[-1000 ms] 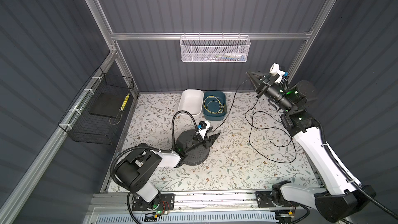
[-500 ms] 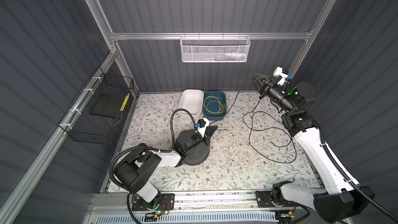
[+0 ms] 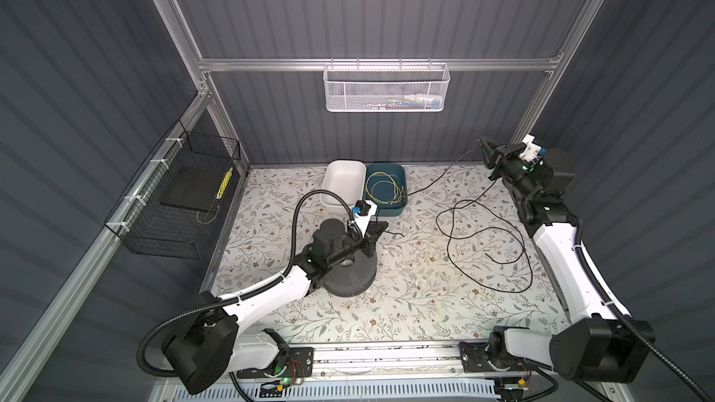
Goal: Wrap the cables
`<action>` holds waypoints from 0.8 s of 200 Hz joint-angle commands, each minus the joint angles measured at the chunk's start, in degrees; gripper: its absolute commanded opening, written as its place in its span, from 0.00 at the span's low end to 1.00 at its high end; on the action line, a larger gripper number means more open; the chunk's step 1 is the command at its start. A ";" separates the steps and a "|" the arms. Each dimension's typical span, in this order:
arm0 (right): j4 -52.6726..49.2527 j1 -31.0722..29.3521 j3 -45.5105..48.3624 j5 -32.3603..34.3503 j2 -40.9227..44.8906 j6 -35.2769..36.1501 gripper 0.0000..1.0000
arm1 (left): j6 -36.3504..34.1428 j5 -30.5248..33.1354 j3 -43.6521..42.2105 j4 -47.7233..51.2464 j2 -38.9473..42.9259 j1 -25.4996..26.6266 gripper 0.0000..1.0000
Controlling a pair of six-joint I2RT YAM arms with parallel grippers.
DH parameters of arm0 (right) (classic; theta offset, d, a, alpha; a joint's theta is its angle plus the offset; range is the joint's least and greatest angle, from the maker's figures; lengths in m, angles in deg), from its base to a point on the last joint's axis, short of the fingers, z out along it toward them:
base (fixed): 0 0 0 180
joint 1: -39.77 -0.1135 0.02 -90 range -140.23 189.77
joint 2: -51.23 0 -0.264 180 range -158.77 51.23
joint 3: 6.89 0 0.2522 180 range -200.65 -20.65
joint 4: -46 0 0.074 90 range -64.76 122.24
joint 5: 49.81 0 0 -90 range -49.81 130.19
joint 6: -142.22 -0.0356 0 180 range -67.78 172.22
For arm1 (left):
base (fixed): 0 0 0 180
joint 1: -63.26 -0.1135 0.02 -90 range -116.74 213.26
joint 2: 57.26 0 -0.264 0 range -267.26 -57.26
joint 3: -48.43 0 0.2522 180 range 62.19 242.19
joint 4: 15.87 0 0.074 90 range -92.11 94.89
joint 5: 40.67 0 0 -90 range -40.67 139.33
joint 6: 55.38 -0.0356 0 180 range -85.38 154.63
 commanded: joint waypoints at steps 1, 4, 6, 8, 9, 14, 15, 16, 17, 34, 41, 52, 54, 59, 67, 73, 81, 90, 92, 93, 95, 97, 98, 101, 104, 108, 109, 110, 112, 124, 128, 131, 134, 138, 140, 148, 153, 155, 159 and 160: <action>1.34 1.90 2.88 -1.60 -1.67 1.60 0.00 | 1.20 -1.44 10.49 26.50 -2.30 0.22 0.00; 1.74 2.12 3.44 -1.61 -2.09 1.54 0.02 | 1.36 -1.72 11.36 27.77 -2.80 0.23 0.00; 1.82 2.33 3.70 -1.67 -2.24 1.54 0.04 | 1.37 -1.85 12.11 28.46 -3.11 0.24 0.00; 1.77 2.51 3.99 -1.69 -2.47 1.54 0.05 | 1.49 -1.92 12.76 29.20 -3.47 0.24 0.00; 1.71 2.60 4.09 -1.69 -2.56 1.58 0.06 | 1.56 -1.92 13.08 29.49 -3.57 0.24 0.00; 1.40 3.12 4.83 -1.78 -3.09 1.74 0.14 | 2.03 -2.11 14.66 31.08 -4.19 0.18 0.00; 1.39 3.21 5.00 -1.78 -3.17 1.77 0.16 | 2.10 -2.10 14.86 31.48 -4.33 0.21 0.00; 1.43 3.35 5.13 -1.78 -3.26 1.83 0.18 | 2.18 -2.10 15.18 31.82 -4.40 0.22 0.00; 1.45 3.46 5.28 -1.83 -3.35 1.90 0.19 | 2.26 -2.05 15.52 32.11 -4.56 0.23 0.00; -0.48 5.47 7.30 -4.11 -4.31 4.30 0.53 | 4.03 -1.46 20.81 37.79 -6.77 0.19 0.00; -1.09 5.99 8.32 -5.00 -4.08 5.66 0.59 | 4.40 -1.31 23.30 40.70 -8.01 0.21 0.00; -3.91 6.67 10.22 -5.38 -2.61 7.43 0.66 | 4.74 -1.36 27.82 46.02 -10.50 0.23 0.00; -4.30 6.76 10.65 -5.32 -2.28 7.76 0.68 | 4.88 -1.32 28.51 46.78 -11.03 0.19 0.00; -5.39 6.91 11.61 -4.97 -1.15 8.81 0.71 | 5.13 -1.32 30.28 48.74 -12.46 0.24 0.00; -7.12 6.98 12.95 -4.75 0.77 11.31 0.74 | 5.01 -1.95 33.30 51.86 -14.87 0.23 0.00; -8.28 6.90 13.67 -5.01 2.08 13.05 0.76 | 4.70 -2.83 35.08 54.23 -16.59 0.22 0.00; -10.32 6.72 14.04 -5.03 3.80 15.64 0.78 | 5.01 -3.20 38.59 55.91 -18.37 0.24 0.00; -12.94 6.73 13.68 -5.55 5.32 18.97 0.79 | 5.07 -3.71 39.95 56.51 -19.75 0.24 0.00; -13.47 6.78 13.51 -5.78 5.66 19.94 0.79 | 5.07 -3.71 40.22 56.65 -20.00 0.24 0.00; -13.78 6.76 13.43 -5.94 5.77 20.32 0.79 | 5.07 -3.69 40.43 56.70 -20.10 0.24 0.00; -14.52 6.81 13.21 -6.21 6.01 21.22 0.80 | 5.07 -3.68 40.63 56.83 -20.33 0.24 0.00; -15.23 6.75 12.89 -6.51 6.36 22.06 0.80 | 5.07 -3.66 40.92 56.97 -20.54 0.19 0.00; -15.58 6.79 12.76 -6.65 6.38 22.39 0.80 | 5.07 -3.71 41.04 57.08 -20.63 0.22 0.00; -16.76 6.80 12.40 -7.23 6.72 23.54 0.80 | 5.07 -3.79 41.45 57.29 -20.90 0.22 0.00; -17.62 6.72 12.08 -7.95 7.08 24.61 0.80 | 5.06 -3.92 41.89 57.47 -21.17 0.24 0.00; -18.21 6.48 11.88 -8.76 7.58 25.79 0.79 | 4.97 -4.24 42.31 57.69 -21.45 0.19 0.00; -18.30 6.39 11.86 -9.00 7.70 26.06 0.79 | 4.84 -4.22 42.40 57.79 -21.53 0.21 0.00; -18.35 6.30 11.90 -9.26 7.80 26.28 0.79 | 4.78 -4.21 42.48 57.85 -21.61 0.22 0.00; -18.50 6.01 11.93 -9.59 8.10 26.90 0.79 | 4.73 -4.40 42.70 57.89 -21.74 0.19 0.00; -20.48 3.83 11.43 -11.34 8.87 30.33 0.77 | 4.40 -6.52 43.68 58.01 -22.33 0.21 0.00; -20.66 2.79 11.41 -12.11 8.87 31.39 0.76 | 4.41 -6.66 43.96 57.99 -22.47 0.22 0.00; -20.72 1.89 11.33 -12.61 8.87 32.11 0.75 | 4.35 -7.50 44.12 57.88 -22.63 0.24 0.00; -20.83 1.05 11.28 -13.09 9.71 32.75 0.75 | 4.30 -8.49 44.35 57.82 -22.77 0.24 0.00; -21.08 -0.22 11.19 -13.37 10.61 33.73 0.74 | 4.21 -9.16 44.61 57.89 -22.95 0.23 0.00; -21.24 -1.00 11.16 -13.38 10.78 34.02 0.73 | 4.09 -9.44 44.77 57.90 -23.06 0.24 0.00; -20.92 -4.25 11.36 -12.85 11.10 35.02 0.71 | 3.87 -10.20 45.15 57.99 -23.27 0.21 0.00; -20.23 -6.31 11.57 -12.43 11.18 35.51 0.69 | 3.84 -10.64 45.29 57.99 -23.26 0.24 0.00; -20.02 -7.18 11.62 -12.33 11.16 35.69 0.68 | 3.80 -10.89 45.29 57.92 -23.23 0.19 0.00; -19.62 -8.71 11.73 -11.98 11.17 35.98 0.67 | 3.72 -11.32 45.24 57.74 -23.19 0.23 0.00; -19.45 -9.07 11.79 -11.94 11.12 35.98 0.67 | 3.65 -11.54 45.22 57.69 -23.15 0.24 0.00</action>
